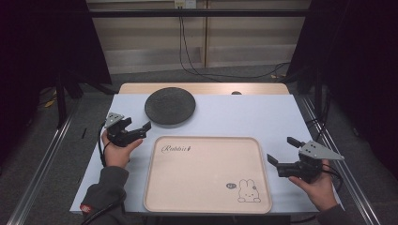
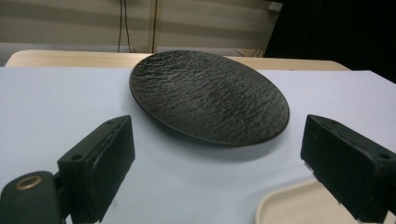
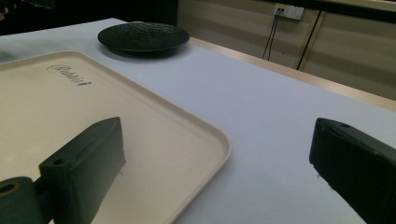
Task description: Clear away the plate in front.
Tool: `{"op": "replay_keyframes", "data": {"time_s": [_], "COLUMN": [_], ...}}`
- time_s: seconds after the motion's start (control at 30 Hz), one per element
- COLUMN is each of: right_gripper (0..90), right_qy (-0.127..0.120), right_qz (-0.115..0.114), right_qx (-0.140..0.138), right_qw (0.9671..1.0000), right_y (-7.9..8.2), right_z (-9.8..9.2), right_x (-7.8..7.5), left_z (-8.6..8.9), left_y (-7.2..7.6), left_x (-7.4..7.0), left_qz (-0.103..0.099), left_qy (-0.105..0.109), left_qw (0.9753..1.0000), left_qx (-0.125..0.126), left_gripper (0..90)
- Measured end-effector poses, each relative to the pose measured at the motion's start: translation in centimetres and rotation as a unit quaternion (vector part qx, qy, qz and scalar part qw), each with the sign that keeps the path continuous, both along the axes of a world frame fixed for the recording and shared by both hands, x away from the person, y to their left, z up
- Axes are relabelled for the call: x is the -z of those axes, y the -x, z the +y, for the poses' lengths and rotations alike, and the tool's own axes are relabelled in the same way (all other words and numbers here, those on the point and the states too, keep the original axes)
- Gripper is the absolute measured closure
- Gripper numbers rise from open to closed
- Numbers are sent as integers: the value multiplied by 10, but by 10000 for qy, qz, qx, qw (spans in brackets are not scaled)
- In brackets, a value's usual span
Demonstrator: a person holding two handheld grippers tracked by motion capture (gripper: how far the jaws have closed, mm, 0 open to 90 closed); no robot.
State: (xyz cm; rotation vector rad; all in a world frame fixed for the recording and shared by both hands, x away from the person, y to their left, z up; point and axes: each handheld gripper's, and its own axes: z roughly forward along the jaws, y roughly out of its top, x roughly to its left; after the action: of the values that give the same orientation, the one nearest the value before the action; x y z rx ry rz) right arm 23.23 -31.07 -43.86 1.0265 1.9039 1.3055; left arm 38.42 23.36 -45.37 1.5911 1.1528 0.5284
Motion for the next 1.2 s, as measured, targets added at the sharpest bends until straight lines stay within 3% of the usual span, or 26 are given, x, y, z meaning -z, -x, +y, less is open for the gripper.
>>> {"op": "replay_keyframes", "data": {"time_s": [0.2, 0.53, 0.73, 0.77, 0.87, 0.9, 0.97, 1.03, 1.2], "right_gripper": [27, 28, 27, 27, 27, 27, 26, 26, 25], "right_qy": [4, 12, 8, -3, 30, 40, 16, 12, -22], "right_qz": [19, -12, -28, -14, -34, -41, -15, -41, -37], "right_qx": [-48, -99, -127, -139, -136, -136, -144, -145, -166], "right_qw": [10000, 9999, 9999, 9999, 9999, 9999, 9999, 9999, 9999], "right_y": [0, 1, 0, 1, 0, 0, 0, 0, -1], "right_z": [1, 0, 0, 0, 1, 0, 0, 0, 0], "right_x": [0, 0, 0, 0, 0, 0, 0, 0, 0], "left_z": [-2, -5, -6, -6, -6, -6, -5, -4, -5], "left_y": [-16, -39, -53, -55, -59, -60, -63, -65, -70], "left_x": [9, 11, 14, 15, 18, 19, 21, 23, 21], "left_qz": [121, 241, 324, 323, 391, 387, 421, 477, 477], "left_qy": [30, 182, 13, 76, -52, 12, -92, -46, -162], "left_qw": [9997, 9986, 9983, 9983, 9982, 9981, 9977, 9972, 9972], "left_qx": [-186, -437, -486, -482, -463, -483, -515, -571, -550], "left_gripper": [97, 97, 97, 97, 97, 97, 97, 97, 109]}}
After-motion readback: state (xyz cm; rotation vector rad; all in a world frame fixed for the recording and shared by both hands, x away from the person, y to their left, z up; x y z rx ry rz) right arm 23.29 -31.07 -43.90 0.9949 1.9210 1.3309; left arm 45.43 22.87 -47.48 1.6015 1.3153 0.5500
